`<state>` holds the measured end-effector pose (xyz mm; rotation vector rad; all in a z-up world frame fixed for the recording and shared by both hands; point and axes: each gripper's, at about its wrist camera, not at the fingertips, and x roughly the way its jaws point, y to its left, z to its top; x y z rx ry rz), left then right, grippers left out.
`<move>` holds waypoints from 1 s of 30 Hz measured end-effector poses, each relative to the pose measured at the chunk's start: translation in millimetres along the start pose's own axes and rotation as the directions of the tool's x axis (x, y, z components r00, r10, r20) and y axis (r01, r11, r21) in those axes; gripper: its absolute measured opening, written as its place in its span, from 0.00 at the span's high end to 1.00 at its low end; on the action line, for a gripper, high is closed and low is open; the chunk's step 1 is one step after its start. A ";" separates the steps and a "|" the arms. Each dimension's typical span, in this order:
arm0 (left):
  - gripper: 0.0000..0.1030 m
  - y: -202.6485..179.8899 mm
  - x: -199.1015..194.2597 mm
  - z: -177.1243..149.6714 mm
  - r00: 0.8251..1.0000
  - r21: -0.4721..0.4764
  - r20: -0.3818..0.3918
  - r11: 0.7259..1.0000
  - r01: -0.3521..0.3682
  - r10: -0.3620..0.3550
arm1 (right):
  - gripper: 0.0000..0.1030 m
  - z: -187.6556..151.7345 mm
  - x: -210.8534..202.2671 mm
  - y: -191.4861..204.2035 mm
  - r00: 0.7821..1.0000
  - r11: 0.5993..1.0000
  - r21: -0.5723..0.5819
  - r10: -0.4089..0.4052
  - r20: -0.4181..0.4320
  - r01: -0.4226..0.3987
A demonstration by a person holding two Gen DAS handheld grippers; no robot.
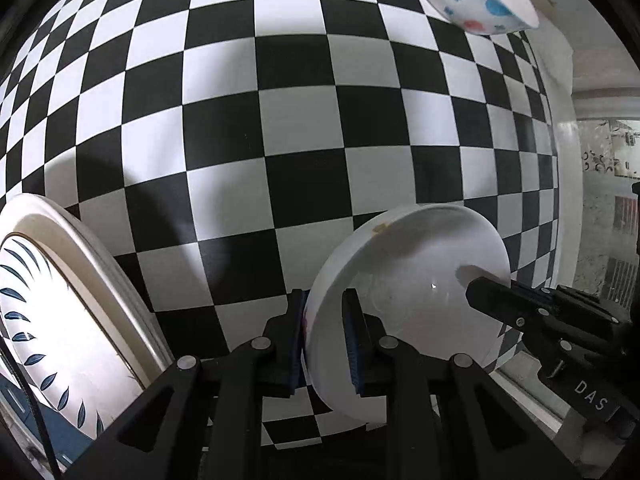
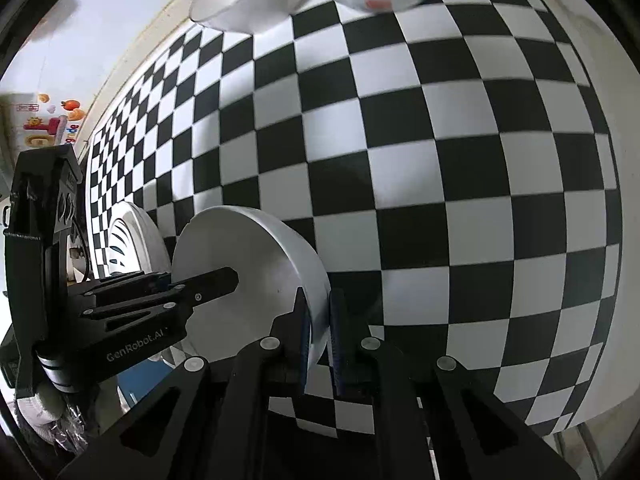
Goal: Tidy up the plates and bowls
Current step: 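Lift the red-flower bowl off the cloth with both grippers, then carry the red-flower bowl to the black-rimmed bowl and nest them together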
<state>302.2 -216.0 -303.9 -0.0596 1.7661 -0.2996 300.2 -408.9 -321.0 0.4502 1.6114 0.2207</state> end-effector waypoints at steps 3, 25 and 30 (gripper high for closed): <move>0.83 2.9 -6.0 1.4 1.000 -0.010 0.009 1.000 -0.008 0.008 | 0.89 3.3 3.8 -0.8 1.000 1.000 -0.001 0.003 -0.022 -0.003; 0.70 39.9 -110.5 177.1 0.975 -0.153 0.220 0.986 0.066 -0.031 | 0.62 244.9 -92.9 57.3 0.979 0.982 -0.181 -0.016 0.203 0.054; 0.70 46.0 -89.5 214.7 0.984 -0.189 0.176 0.979 0.074 -0.040 | 0.62 298.4 -53.9 53.1 0.992 0.982 -0.178 -0.050 0.119 0.070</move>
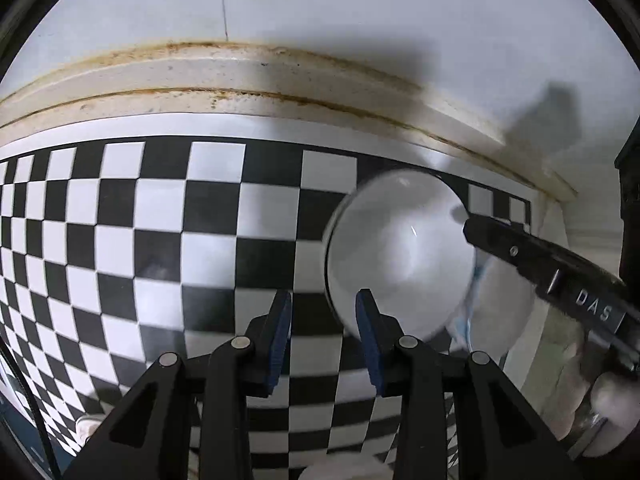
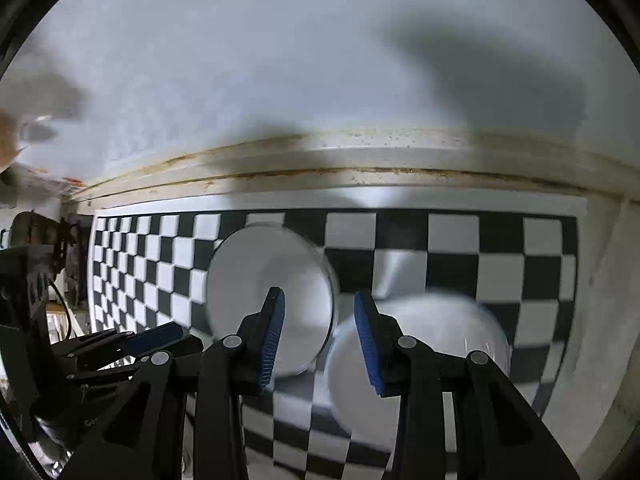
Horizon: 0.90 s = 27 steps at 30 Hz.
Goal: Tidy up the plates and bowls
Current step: 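Carry the red-flower bowl to the black-rimmed bowl and nest them together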
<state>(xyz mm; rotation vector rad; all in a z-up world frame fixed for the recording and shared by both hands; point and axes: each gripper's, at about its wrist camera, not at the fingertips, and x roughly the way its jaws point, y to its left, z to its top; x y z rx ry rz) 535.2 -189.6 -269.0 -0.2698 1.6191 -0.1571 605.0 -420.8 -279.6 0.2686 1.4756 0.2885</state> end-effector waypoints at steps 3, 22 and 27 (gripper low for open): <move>0.70 1.9 18.4 11.4 0.999 -0.015 -0.050 1.000 0.011 -0.011 | 0.62 13.6 21.0 -9.9 0.999 1.000 0.000 0.003 -0.054 -0.003; 0.85 -4.4 -2.0 -9.4 1.000 0.032 -0.022 0.999 -0.012 0.012 | 0.86 7.5 24.9 21.1 0.995 0.998 -0.065 -0.004 -0.097 -0.003; 0.85 -10.3 -33.2 -38.1 1.000 0.078 0.006 0.997 -0.011 0.010 | 0.86 -16.2 -8.4 34.3 0.998 0.998 -0.067 0.002 -0.062 -0.006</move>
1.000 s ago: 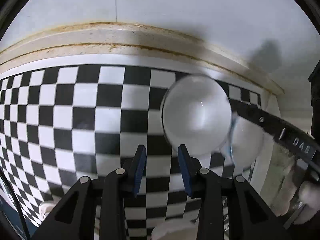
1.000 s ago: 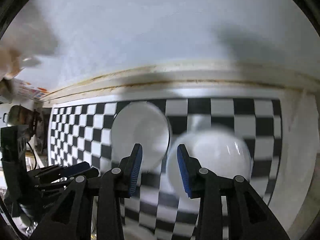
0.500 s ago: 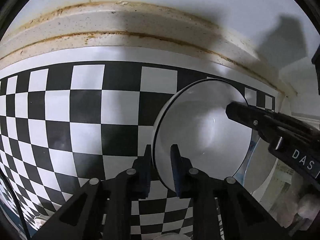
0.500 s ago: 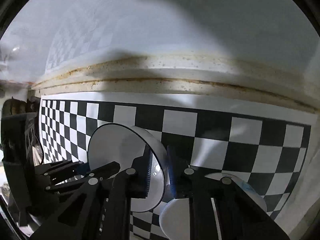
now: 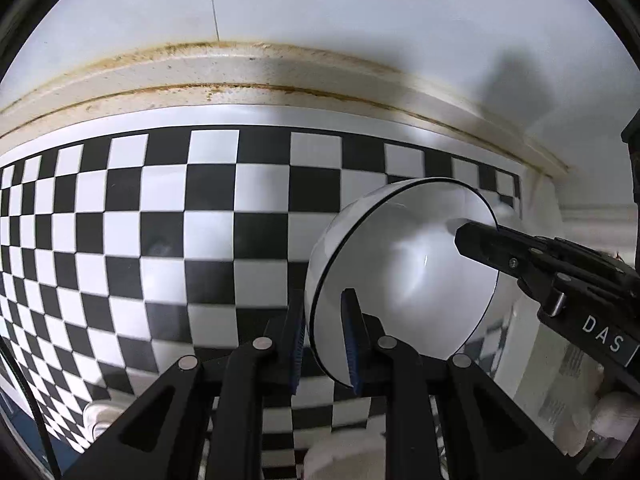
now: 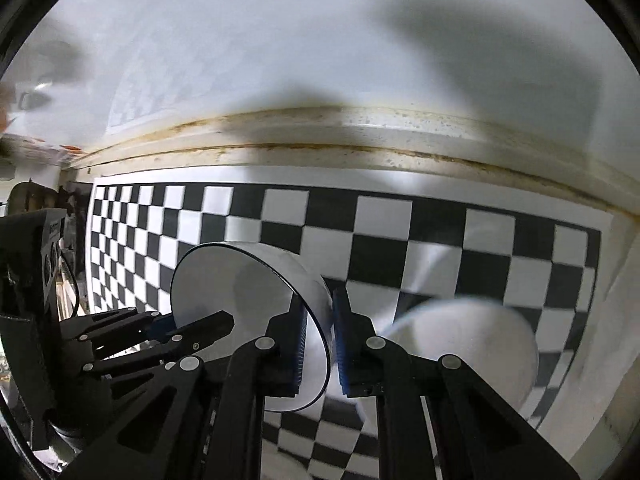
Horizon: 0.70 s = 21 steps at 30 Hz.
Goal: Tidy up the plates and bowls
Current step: 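Carry the red-flower bowl to the black-rimmed bowl and nest them together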
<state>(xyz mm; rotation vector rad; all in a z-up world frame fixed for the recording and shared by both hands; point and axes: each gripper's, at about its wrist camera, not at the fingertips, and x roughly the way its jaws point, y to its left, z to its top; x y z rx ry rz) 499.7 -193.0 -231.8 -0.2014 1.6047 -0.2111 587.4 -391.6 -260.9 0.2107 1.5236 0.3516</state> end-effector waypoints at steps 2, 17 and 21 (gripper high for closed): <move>0.85 -2.2 -9.9 -12.8 1.000 0.017 0.009 1.000 0.002 -0.002 | 0.86 -14.4 -14.5 5.7 1.000 1.000 0.003 0.001 0.017 -0.002; 0.85 -4.6 -33.6 -142.9 0.999 0.156 -0.046 0.988 0.021 -0.014 | 0.87 -192.7 -57.8 36.8 0.998 0.996 0.074 0.037 0.042 -0.040; 0.85 -8.4 -17.2 -156.2 0.997 0.168 -0.083 0.986 0.015 -0.001 | 0.88 -233.9 -44.5 37.0 0.999 0.994 0.105 0.040 0.021 -0.042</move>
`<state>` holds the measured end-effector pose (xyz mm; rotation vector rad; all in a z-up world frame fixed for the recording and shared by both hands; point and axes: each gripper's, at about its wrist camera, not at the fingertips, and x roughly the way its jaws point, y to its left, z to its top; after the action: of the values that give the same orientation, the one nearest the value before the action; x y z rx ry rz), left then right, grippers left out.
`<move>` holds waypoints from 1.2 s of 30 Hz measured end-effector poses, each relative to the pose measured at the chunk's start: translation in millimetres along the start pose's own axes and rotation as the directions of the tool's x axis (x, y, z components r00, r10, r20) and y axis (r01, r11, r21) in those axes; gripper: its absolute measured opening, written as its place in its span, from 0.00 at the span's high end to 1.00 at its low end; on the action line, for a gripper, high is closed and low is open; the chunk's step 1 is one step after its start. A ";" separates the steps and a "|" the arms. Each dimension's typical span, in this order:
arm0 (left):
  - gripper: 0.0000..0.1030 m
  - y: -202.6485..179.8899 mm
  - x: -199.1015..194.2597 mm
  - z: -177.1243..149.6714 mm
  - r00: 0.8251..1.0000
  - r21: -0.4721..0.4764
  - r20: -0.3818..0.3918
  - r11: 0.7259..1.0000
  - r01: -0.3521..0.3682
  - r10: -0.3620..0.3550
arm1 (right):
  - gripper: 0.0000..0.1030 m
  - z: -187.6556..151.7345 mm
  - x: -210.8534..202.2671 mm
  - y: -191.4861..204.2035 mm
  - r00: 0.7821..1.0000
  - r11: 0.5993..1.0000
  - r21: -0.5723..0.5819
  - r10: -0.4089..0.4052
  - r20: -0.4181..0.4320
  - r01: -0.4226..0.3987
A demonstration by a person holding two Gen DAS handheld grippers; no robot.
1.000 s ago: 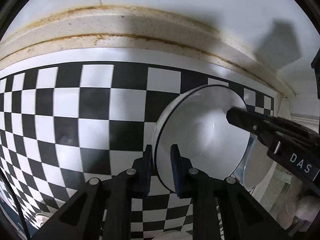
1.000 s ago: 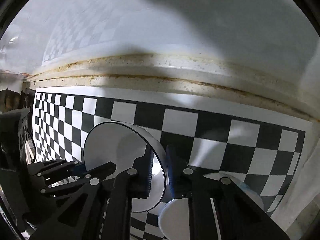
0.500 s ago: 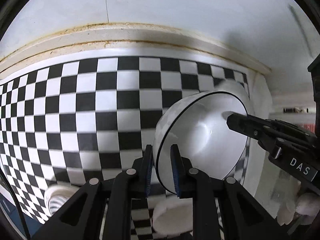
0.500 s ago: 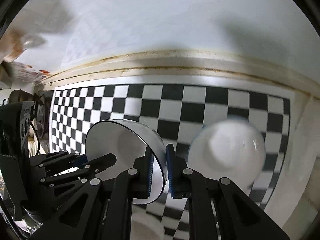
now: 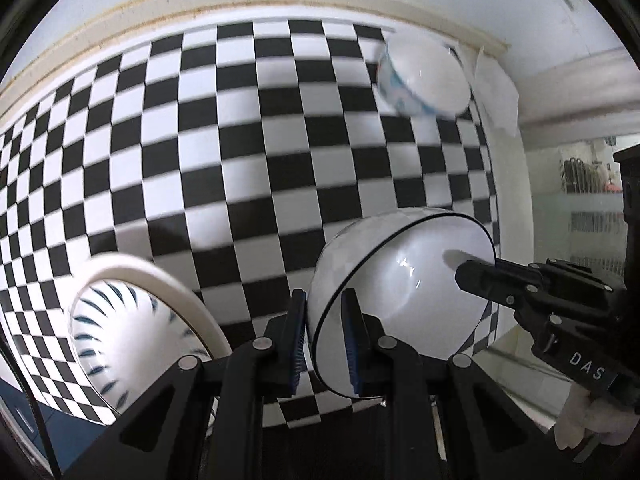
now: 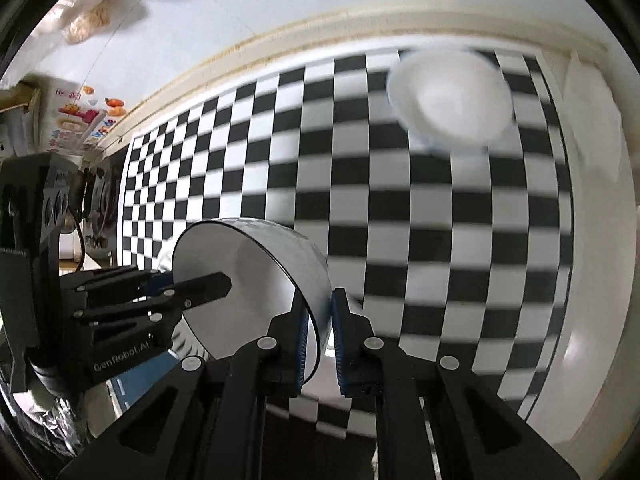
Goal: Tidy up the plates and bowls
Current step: 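Carry the red-flower bowl to the black-rimmed bowl and nest them together, then carry the nested bowls with both grippers to the blue-dotted bowl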
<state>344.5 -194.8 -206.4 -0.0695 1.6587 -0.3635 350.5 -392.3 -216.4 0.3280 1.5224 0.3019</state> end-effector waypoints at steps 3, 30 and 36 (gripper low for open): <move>0.85 -3.2 8.7 -8.6 1.000 0.020 -0.020 1.000 -0.017 0.018 | 0.88 -18.1 11.4 -6.4 1.000 1.000 0.027 -0.004 -0.014 0.005; 0.85 -32.5 52.0 -25.8 0.975 0.153 -0.033 0.965 -0.211 0.218 | 0.88 -42.6 56.0 -25.1 0.995 0.997 0.054 -0.052 -0.087 0.057; 0.84 -27.0 2.3 -23.1 0.981 0.136 0.037 0.972 -0.193 0.190 | 0.88 -38.6 40.0 -30.5 0.997 0.998 0.059 -0.007 -0.072 0.011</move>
<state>317.1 -216.5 -199.4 0.1886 1.5967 -0.3288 312.7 -403.8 -265.9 0.3609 1.6050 0.2641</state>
